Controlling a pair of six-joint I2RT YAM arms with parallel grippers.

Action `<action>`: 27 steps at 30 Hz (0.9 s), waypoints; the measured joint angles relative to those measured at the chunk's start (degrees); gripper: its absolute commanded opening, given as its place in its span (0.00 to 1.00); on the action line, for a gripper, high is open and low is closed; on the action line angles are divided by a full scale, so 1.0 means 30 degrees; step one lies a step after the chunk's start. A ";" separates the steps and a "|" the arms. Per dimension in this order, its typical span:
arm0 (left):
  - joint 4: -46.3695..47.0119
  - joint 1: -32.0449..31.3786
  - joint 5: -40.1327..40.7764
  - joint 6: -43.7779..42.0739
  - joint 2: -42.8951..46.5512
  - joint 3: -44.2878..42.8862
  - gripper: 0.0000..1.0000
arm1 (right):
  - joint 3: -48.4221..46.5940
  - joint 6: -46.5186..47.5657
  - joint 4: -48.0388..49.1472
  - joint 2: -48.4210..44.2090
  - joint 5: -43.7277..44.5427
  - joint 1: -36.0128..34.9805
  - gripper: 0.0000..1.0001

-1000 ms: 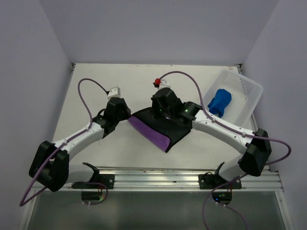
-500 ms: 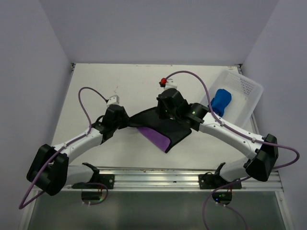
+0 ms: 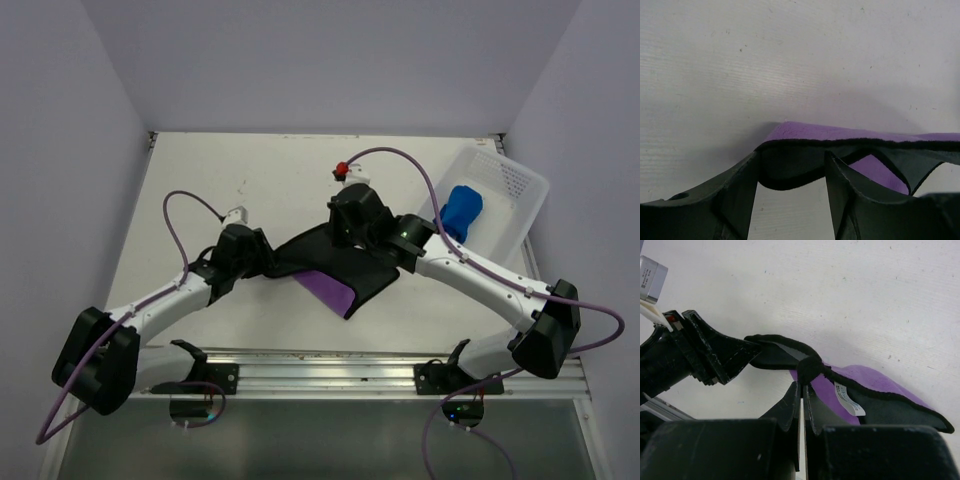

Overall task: Roll the towels
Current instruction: Flatten the towel

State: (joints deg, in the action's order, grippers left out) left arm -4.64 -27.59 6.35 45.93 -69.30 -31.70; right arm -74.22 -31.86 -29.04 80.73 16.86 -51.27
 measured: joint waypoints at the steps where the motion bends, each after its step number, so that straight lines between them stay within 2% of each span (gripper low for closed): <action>1: -0.0153 0.0000 0.0007 0.0007 0.0240 0.0036 0.59 | 0.0000 0.0000 0.0015 0.0000 0.0000 0.0029 0.00; 10: -0.1574 0.0007 0.0073 0.0284 0.2849 0.0051 0.59 | 0.0219 0.0000 0.0109 0.0233 -0.0095 0.0291 0.00; 15: -0.1821 0.0036 -0.0073 0.0889 0.3738 0.0998 0.59 | 0.0219 0.0000 0.0153 0.0255 -0.0153 0.0386 0.00; 23: -0.1596 0.0036 -0.0721 0.1508 0.2892 0.2018 0.58 | 0.0219 0.0000 0.0146 0.0255 -0.0379 0.0401 0.00; 27: -0.1042 0.0036 -0.1093 0.1523 0.2441 0.2033 0.54 | 0.0219 0.0000 0.0138 0.0255 -0.0408 0.0401 0.00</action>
State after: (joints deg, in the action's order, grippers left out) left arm -7.77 -27.49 3.07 50.50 -61.98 -25.61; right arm -73.56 -31.86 -28.62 81.49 15.64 -50.06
